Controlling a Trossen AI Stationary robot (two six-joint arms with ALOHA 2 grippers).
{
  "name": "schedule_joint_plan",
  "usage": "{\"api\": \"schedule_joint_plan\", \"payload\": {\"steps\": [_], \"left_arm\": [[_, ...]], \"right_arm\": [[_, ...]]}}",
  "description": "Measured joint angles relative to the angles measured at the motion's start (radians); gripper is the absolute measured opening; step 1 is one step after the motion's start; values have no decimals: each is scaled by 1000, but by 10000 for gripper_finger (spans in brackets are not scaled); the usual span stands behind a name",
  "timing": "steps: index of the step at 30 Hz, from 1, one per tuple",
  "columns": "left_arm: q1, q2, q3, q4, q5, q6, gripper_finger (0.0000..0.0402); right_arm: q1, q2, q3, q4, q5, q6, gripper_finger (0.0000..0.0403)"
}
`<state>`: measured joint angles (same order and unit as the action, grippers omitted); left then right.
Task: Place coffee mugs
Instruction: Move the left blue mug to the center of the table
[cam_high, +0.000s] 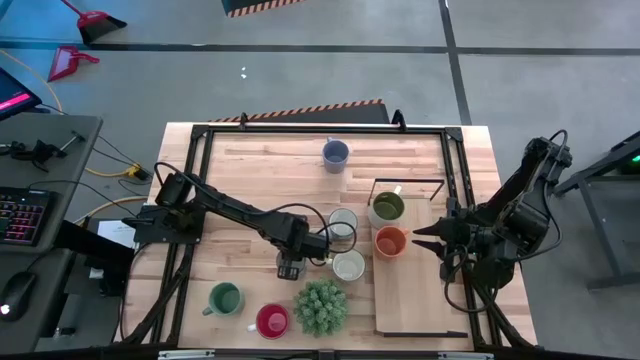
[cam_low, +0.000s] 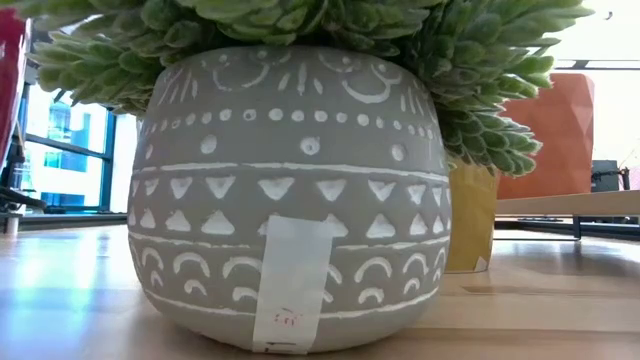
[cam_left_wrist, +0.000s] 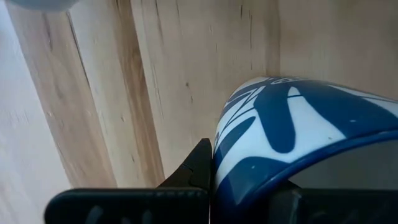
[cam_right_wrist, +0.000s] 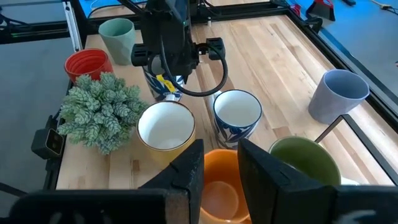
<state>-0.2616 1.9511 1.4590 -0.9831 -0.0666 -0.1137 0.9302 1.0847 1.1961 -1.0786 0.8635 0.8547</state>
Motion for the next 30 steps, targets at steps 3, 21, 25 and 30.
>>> {"api": "schedule_joint_plan", "payload": {"steps": [3,21,25,30], "left_arm": [[7,0,0,3,2,10,9],[22,0,9,-65,-9,-34,98],[22,0,17,-123,-9,-60,129],[22,-5,18,-124,-12,-70,166]], "right_arm": [[0,0,0,1,0,0,80],[0,0,0,7,-7,1,80],[0,0,0,0,-7,-29,81],[-1,0,0,0,-7,-74,81]]}}
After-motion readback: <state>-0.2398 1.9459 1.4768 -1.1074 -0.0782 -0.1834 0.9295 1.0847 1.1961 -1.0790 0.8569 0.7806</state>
